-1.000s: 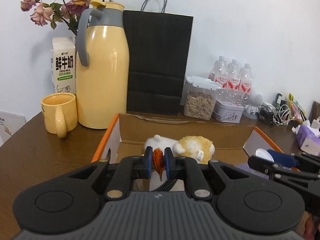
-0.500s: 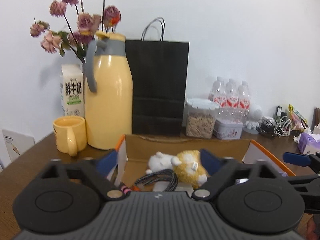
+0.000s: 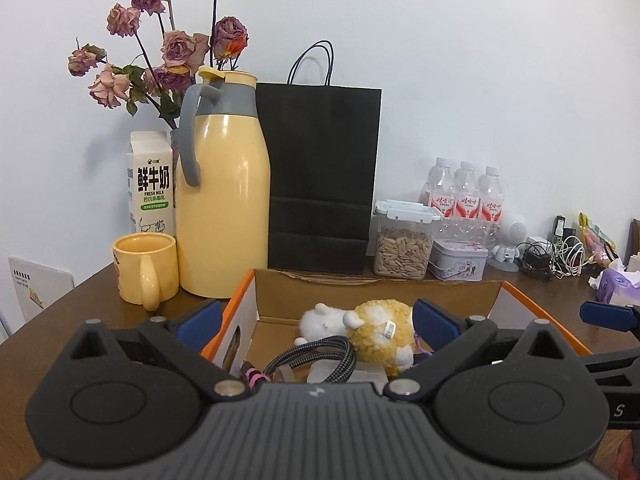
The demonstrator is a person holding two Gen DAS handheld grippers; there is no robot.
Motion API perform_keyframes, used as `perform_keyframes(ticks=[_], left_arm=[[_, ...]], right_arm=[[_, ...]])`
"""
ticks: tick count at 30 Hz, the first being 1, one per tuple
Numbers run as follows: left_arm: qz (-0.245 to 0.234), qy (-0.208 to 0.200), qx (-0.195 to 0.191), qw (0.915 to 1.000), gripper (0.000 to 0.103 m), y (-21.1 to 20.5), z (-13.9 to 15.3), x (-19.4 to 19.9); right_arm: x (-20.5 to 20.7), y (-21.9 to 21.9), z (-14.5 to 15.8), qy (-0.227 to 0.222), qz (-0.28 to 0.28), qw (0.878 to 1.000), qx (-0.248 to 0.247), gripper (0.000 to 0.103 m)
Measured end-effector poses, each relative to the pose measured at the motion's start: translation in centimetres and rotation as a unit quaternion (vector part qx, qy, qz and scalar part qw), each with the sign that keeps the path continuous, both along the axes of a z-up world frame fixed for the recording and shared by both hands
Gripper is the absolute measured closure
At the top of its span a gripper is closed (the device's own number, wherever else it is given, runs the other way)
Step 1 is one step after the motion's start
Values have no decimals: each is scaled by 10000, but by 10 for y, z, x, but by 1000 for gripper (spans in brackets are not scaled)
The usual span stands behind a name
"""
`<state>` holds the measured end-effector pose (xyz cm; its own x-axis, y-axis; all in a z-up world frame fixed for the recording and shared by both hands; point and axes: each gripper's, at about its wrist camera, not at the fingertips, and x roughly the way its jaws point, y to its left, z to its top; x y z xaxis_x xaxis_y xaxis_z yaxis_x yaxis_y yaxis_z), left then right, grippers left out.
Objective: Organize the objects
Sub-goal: 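Lower the cap and orange item into the cardboard box and open both tools, then grasp the red rose with the right tool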
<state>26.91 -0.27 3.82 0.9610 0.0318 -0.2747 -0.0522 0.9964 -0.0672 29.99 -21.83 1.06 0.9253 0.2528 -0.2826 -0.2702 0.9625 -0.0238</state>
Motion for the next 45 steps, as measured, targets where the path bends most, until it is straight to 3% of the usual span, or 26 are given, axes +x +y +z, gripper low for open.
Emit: perform_keyframes(ticks=[19, 24, 35, 45], left_arm=[[-133, 263, 156, 9994, 0, 8, -9, -43], [-97, 336, 197, 9992, 0, 12, -15, -56], [20, 957, 80, 9954, 0, 35, -39, -77], [0, 955, 147, 9953, 0, 37, -44, -91]], right_arm=[[-50, -17, -5, -30, 222, 9995, -220, 0], [-62, -25, -11, 75, 237, 9993, -271, 0], [-85, -30, -31, 447, 460, 9962, -582, 0], [-93, -40, -35, 740, 475, 9948, -516, 0]])
